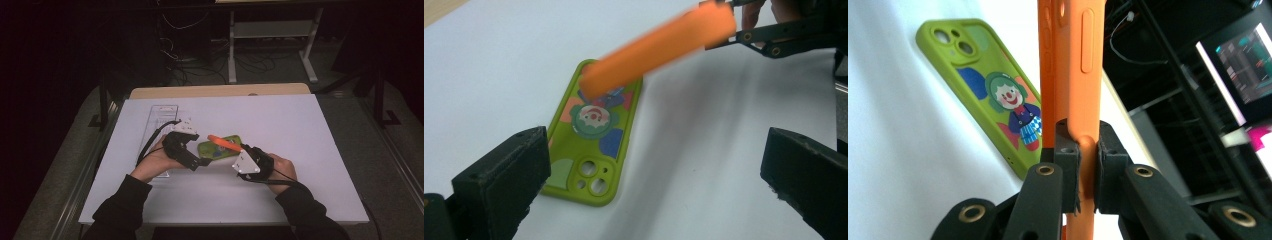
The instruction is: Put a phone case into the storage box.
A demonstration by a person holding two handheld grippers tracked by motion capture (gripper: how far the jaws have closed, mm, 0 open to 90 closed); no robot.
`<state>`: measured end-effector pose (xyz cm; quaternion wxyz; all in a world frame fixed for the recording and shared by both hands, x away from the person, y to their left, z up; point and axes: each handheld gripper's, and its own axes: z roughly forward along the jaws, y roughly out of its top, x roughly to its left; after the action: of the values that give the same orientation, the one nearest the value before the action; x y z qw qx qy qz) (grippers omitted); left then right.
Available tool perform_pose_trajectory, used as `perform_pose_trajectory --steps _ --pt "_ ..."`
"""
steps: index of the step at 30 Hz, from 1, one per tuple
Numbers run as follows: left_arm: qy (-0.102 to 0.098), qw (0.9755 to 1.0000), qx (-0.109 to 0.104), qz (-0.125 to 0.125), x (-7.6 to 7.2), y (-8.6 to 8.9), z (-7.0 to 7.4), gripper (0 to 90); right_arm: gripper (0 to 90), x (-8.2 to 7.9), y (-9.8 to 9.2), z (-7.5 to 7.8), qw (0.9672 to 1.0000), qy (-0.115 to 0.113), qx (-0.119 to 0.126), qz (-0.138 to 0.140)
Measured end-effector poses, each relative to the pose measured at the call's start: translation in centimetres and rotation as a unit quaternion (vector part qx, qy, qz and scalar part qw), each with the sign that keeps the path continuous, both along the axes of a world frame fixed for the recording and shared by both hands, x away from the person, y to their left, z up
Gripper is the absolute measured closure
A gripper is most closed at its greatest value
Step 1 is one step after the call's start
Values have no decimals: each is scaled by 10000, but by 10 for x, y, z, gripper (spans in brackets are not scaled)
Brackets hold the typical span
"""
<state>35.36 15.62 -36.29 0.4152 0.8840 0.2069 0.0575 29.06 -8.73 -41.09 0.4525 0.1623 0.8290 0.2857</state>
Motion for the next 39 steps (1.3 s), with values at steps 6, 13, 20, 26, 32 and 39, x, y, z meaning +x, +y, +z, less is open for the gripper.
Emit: perform_pose_trajectory --steps 6,13,20,26,32,39 --pt "25 9999 98 20 0 0 0 0 816 7 -7 4 9981 388 464 -121" --pt "68 9999 100 68 -1 0 0 0 816 12 -13 7 9882 917 1203 -240" --pt "50 9999 87 89 -1 0 0 0 816 19 -22 10 9712 1414 1879 -393" --pt "42 9999 66 122 0 0 0 0 816 24 -29 11 9577 1742 2247 -446" --pt "49 9998 148 103 1 0 -1 0 816 28 -34 11 9314 2175 2857 -593" --pt "7 9995 51 299 1 0 -2 0 816 31 -40 11 9134 2329 3254 -753"
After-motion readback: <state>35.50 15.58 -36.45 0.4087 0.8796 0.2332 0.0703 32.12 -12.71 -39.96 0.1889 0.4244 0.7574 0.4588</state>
